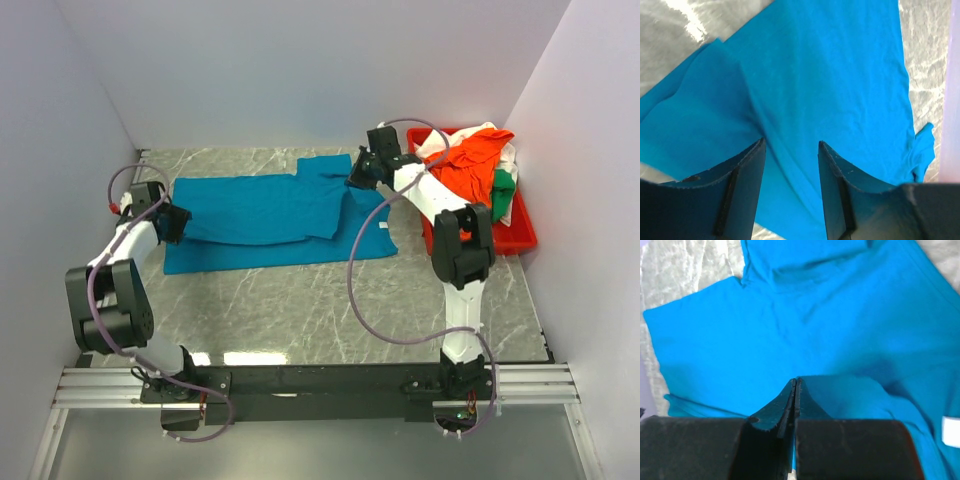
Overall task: Fold and stack the t-shirts
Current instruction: Fold the tshirt
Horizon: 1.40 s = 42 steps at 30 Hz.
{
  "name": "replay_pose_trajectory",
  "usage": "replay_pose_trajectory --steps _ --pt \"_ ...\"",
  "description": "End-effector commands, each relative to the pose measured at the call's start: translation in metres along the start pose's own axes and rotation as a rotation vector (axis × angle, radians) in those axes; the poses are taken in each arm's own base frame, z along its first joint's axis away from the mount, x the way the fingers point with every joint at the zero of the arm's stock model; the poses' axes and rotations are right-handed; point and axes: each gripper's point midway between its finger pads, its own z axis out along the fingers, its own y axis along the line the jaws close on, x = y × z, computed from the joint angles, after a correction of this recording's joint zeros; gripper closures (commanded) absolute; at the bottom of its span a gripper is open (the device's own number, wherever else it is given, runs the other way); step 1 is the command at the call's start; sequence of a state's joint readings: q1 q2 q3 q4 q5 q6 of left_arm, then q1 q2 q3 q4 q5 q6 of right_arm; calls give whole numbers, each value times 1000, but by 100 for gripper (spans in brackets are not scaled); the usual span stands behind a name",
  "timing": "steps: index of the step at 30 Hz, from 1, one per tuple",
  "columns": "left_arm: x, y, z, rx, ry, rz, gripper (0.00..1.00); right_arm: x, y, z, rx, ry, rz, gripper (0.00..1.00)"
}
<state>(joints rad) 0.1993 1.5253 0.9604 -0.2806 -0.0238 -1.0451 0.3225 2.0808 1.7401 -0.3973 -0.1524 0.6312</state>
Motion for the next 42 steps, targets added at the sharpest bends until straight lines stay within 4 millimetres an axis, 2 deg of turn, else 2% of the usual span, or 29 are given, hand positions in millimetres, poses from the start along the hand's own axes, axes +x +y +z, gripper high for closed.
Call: replay_pose_trajectory --steps 1,2,7,15,22,24,27,28,31,35,36,39,40,41,42 --pt "-14 -25 6 40 -30 -13 48 -13 17 6 -49 12 34 100" --pt "-15 -26 8 38 -29 -11 48 -11 14 15 -46 23 52 100" --pt "-16 -27 21 18 -19 5 48 -21 20 29 -96 9 120 100" --pt "-16 -33 30 34 -10 20 44 -50 19 32 -172 -66 233 100" --pt "-16 -36 34 45 -7 26 41 -57 14 41 -223 -71 321 100" --pt "-14 -37 34 54 5 26 41 -56 15 42 -230 -59 322 92" --pt "-13 -38 32 66 9 27 40 -53 12 43 -226 -54 311 75" --pt "-12 -37 31 66 10 25 40 -52 10 40 -216 -57 301 64" --pt "-9 -36 28 77 13 18 40 -50 3 30 -175 -77 274 48" --pt "-8 -34 23 91 10 6 40 -35 -12 11 -106 -99 215 46" --pt "-5 -31 22 88 14 5 40 -28 -24 2 -56 -116 190 46" --pt "-1 -28 17 101 15 -5 40 -10 -43 -13 8 -123 168 46" --pt "0 -28 15 106 13 -9 40 4 -58 -26 48 -133 162 46" --pt "1 -28 13 111 12 -14 40 8 -65 -34 67 -152 153 46" --pt "2 -26 10 116 8 -14 40 22 -81 -38 116 -142 147 46"
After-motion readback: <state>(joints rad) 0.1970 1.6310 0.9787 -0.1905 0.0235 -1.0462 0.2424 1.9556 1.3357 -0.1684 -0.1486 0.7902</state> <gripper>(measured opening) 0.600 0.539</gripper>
